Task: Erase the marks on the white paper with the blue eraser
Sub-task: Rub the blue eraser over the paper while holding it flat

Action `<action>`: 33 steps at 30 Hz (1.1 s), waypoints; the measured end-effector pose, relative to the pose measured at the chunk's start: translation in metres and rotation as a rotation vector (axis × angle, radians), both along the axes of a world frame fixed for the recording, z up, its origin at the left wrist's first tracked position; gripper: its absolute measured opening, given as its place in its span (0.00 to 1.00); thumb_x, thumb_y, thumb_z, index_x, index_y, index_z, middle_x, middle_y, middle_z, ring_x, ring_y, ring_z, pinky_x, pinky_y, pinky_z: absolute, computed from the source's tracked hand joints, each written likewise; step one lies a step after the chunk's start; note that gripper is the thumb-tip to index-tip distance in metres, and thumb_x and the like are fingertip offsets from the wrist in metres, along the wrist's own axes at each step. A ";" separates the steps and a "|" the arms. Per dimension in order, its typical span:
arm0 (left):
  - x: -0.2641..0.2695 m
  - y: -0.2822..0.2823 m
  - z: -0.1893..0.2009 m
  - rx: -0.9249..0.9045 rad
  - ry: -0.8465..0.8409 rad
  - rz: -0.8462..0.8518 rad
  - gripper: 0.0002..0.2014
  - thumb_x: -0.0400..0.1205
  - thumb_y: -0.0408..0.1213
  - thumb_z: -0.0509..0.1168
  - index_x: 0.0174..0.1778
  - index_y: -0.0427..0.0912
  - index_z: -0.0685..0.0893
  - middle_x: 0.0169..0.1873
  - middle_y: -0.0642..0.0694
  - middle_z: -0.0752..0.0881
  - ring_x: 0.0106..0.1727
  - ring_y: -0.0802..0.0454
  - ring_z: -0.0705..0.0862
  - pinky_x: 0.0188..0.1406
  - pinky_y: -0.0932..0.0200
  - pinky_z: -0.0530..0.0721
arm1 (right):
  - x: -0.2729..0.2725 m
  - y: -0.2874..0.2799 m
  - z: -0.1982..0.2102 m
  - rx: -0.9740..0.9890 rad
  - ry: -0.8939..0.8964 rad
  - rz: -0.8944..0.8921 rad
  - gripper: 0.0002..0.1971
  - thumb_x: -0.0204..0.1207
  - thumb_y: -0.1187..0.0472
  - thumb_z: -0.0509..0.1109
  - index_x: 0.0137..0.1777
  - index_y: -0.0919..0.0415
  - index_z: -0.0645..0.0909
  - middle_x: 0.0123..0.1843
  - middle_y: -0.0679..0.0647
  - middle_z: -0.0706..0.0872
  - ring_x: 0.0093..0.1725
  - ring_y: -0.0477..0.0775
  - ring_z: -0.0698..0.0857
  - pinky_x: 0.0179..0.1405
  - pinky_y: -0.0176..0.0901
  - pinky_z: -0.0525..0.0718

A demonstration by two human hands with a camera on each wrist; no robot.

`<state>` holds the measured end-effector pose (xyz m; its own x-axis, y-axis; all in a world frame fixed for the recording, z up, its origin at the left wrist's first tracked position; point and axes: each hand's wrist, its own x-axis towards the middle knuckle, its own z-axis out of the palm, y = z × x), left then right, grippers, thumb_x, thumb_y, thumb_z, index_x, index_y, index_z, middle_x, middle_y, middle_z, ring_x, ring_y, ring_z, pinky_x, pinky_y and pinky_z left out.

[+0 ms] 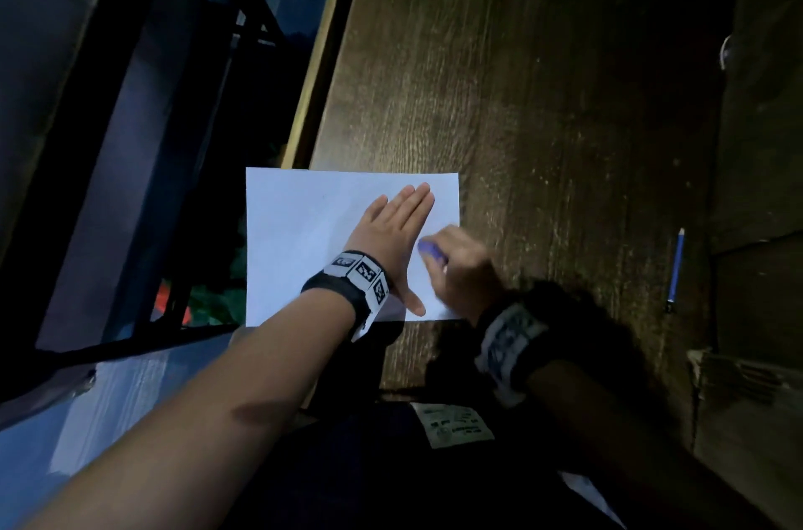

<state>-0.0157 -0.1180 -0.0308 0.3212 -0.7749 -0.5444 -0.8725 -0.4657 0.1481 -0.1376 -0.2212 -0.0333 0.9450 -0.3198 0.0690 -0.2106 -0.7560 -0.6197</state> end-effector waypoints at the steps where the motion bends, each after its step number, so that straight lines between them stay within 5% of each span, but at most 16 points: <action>1: 0.001 -0.001 0.000 0.003 0.003 0.002 0.84 0.52 0.81 0.75 0.87 0.41 0.28 0.88 0.47 0.29 0.89 0.49 0.32 0.86 0.45 0.36 | -0.013 0.009 0.003 0.010 0.034 0.075 0.02 0.73 0.71 0.74 0.45 0.67 0.87 0.40 0.59 0.84 0.37 0.58 0.84 0.41 0.45 0.82; 4: 0.001 -0.001 0.001 0.012 0.007 0.003 0.85 0.52 0.81 0.74 0.87 0.41 0.27 0.87 0.47 0.28 0.88 0.49 0.31 0.86 0.45 0.34 | -0.005 -0.002 0.003 0.073 0.095 0.166 0.03 0.75 0.69 0.73 0.45 0.66 0.87 0.40 0.59 0.84 0.39 0.58 0.84 0.43 0.46 0.83; 9: 0.000 0.000 0.005 0.005 0.005 0.001 0.84 0.53 0.81 0.74 0.87 0.41 0.27 0.87 0.47 0.28 0.89 0.49 0.31 0.85 0.46 0.33 | 0.036 -0.040 -0.007 0.041 0.043 -0.224 0.06 0.78 0.66 0.71 0.51 0.63 0.88 0.47 0.55 0.84 0.42 0.53 0.84 0.47 0.46 0.84; 15: 0.000 0.000 -0.002 0.000 0.001 0.010 0.83 0.54 0.79 0.76 0.87 0.41 0.28 0.88 0.47 0.29 0.89 0.49 0.31 0.86 0.46 0.35 | -0.014 0.009 0.008 0.068 0.102 0.240 0.03 0.75 0.69 0.71 0.43 0.66 0.86 0.38 0.59 0.82 0.37 0.60 0.82 0.38 0.51 0.83; 18: -0.001 0.000 -0.001 0.011 -0.010 -0.005 0.84 0.53 0.82 0.73 0.88 0.40 0.29 0.88 0.47 0.30 0.89 0.49 0.32 0.86 0.46 0.34 | 0.022 -0.024 -0.001 0.021 0.082 0.061 0.04 0.78 0.66 0.70 0.47 0.63 0.86 0.40 0.57 0.82 0.38 0.57 0.81 0.41 0.51 0.82; 21: -0.001 0.000 0.000 0.007 -0.013 0.007 0.84 0.52 0.82 0.73 0.87 0.40 0.29 0.88 0.48 0.29 0.89 0.49 0.32 0.86 0.46 0.35 | 0.029 -0.027 -0.005 0.036 0.004 -0.143 0.05 0.77 0.68 0.72 0.50 0.63 0.87 0.44 0.56 0.83 0.39 0.52 0.81 0.43 0.40 0.80; 26: 0.000 0.001 -0.007 -0.050 -0.008 0.042 0.67 0.71 0.68 0.70 0.88 0.42 0.30 0.88 0.48 0.31 0.89 0.52 0.33 0.87 0.47 0.39 | -0.021 0.027 0.009 0.053 0.158 0.120 0.07 0.74 0.62 0.67 0.41 0.62 0.86 0.37 0.58 0.82 0.35 0.61 0.83 0.33 0.50 0.82; 28: -0.001 0.001 -0.006 -0.027 -0.011 0.020 0.76 0.60 0.78 0.70 0.87 0.41 0.29 0.87 0.48 0.29 0.88 0.51 0.32 0.86 0.46 0.37 | -0.002 0.005 0.004 0.053 0.137 0.144 0.08 0.76 0.64 0.67 0.40 0.64 0.86 0.36 0.59 0.82 0.35 0.62 0.83 0.34 0.50 0.82; 30: -0.002 0.000 -0.005 0.009 -0.019 -0.009 0.84 0.51 0.83 0.71 0.87 0.40 0.28 0.87 0.47 0.28 0.88 0.49 0.31 0.86 0.44 0.36 | 0.024 -0.025 0.000 0.021 0.075 -0.043 0.04 0.77 0.67 0.70 0.45 0.65 0.87 0.39 0.58 0.83 0.37 0.58 0.82 0.40 0.43 0.80; 33: -0.001 -0.001 -0.003 0.009 -0.021 -0.015 0.85 0.51 0.82 0.73 0.87 0.40 0.28 0.88 0.47 0.29 0.89 0.48 0.32 0.86 0.44 0.36 | 0.028 -0.031 -0.004 0.014 0.019 -0.210 0.04 0.77 0.67 0.73 0.49 0.64 0.88 0.43 0.57 0.84 0.39 0.54 0.82 0.42 0.40 0.80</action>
